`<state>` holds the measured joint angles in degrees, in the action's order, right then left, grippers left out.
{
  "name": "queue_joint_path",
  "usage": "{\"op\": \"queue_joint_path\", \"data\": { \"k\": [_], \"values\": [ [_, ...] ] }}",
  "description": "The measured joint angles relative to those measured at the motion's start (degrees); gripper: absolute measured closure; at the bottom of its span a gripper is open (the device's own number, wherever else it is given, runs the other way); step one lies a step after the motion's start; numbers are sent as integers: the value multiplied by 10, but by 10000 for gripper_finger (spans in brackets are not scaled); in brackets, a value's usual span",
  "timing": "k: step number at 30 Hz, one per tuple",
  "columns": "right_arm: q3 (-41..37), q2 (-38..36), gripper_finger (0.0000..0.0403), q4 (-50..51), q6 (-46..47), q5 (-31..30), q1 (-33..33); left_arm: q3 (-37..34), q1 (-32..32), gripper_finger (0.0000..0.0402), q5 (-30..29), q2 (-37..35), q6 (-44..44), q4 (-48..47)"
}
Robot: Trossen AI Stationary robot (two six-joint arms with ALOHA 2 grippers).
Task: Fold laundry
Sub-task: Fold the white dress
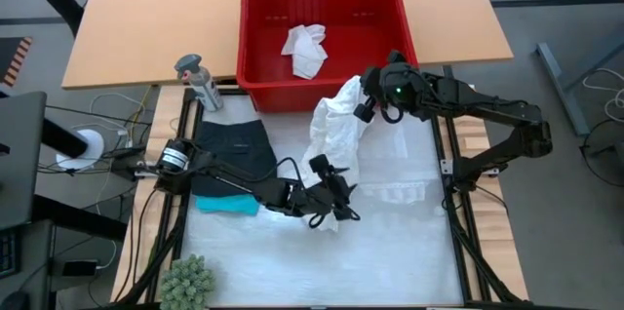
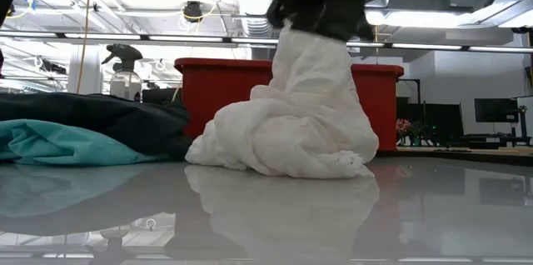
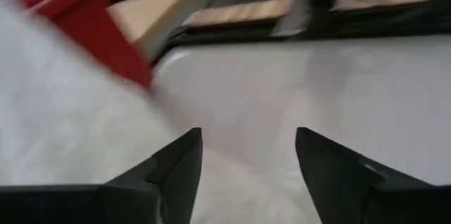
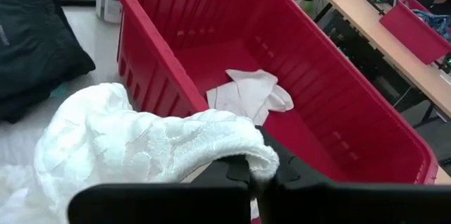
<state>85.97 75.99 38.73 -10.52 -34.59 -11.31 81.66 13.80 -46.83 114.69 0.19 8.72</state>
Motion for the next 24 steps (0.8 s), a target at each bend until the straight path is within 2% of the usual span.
{"op": "queue_joint_path", "data": {
  "k": [3, 5, 9, 13, 15, 17, 21, 24],
  "values": [
    [0, 0, 379, -4, 0, 1, 0, 0, -1, 172, -68, -1, -8, -8],
    [0, 0, 379, -5, 0, 2, 0, 0, -1, 172, -84, -2, -4, -9],
    [0, 1, 379, -13, 0, 2, -1, 1, -5, 172, -41, 3, -54, -9],
    [0, 1, 379, -15, 1, 2, -1, 7, -7, 179, -48, 30, -84, -14],
    [0, 1, 379, -15, 1, 2, -1, 25, -7, 184, -54, 49, -64, -19],
    [0, 1, 379, -14, 2, 3, -1, 53, -4, 187, -84, 77, -30, -19],
    [0, 1, 379, -12, 2, 9, -1, 119, 3, 191, -200, 139, 90, -26],
    [0, 1, 379, -11, 2, 18, -1, 163, 4, 192, -251, 173, 152, -32]
  ]
}}
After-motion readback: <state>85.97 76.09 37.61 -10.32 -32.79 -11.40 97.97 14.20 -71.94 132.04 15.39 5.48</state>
